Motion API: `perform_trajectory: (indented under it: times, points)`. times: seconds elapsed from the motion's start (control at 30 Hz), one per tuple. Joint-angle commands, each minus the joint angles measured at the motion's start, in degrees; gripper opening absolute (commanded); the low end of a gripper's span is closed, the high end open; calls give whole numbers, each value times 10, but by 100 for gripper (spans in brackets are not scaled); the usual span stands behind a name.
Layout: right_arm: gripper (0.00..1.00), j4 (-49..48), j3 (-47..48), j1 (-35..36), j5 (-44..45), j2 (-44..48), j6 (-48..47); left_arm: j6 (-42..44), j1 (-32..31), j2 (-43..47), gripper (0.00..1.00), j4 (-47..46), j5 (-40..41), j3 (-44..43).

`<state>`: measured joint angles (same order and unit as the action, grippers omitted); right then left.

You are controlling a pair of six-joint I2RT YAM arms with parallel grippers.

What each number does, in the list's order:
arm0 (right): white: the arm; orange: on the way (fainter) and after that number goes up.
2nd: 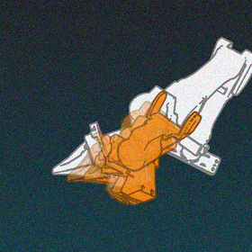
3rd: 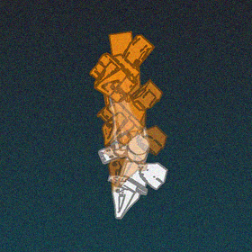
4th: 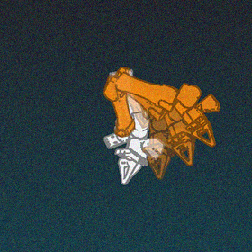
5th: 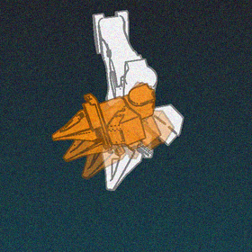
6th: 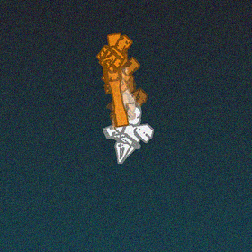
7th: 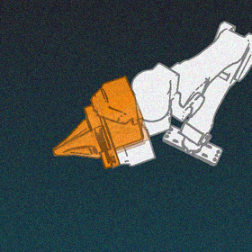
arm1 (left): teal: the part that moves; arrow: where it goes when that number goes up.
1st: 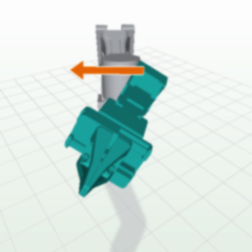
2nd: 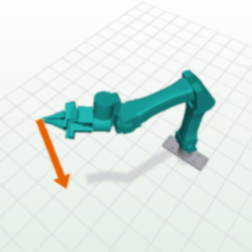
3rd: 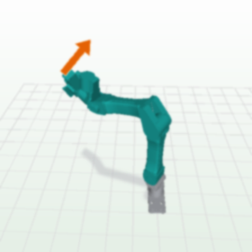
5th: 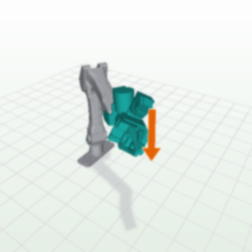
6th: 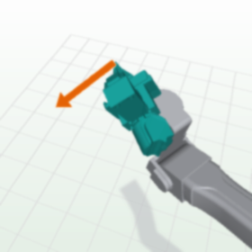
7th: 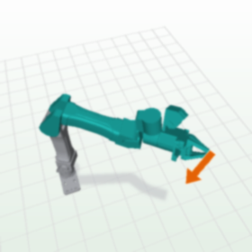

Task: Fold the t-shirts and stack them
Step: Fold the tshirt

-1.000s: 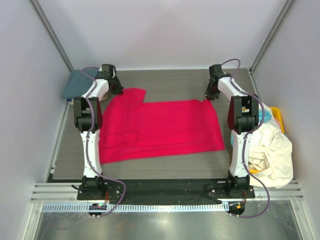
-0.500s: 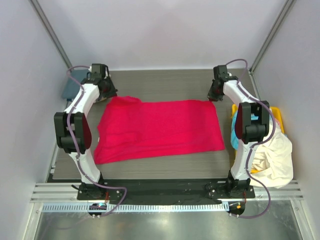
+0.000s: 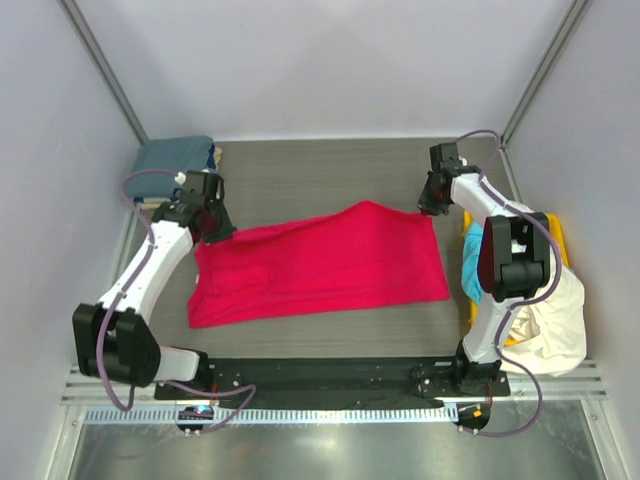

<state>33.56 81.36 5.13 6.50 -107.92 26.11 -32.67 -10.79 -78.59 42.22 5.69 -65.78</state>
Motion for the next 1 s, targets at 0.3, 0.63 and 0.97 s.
perform_trajectory:
  times: [0.3,0.63,0.97]
  points:
    - [1,-24,-71,1,22,112,13,-22,-10,177,0,81,38,95]
    - [1,-27,-143,1,53,156,8,-35,-10,245,0,124,41,118]
    - [1,-39,-192,-2,68,170,25,-57,-10,278,7,175,8,114]
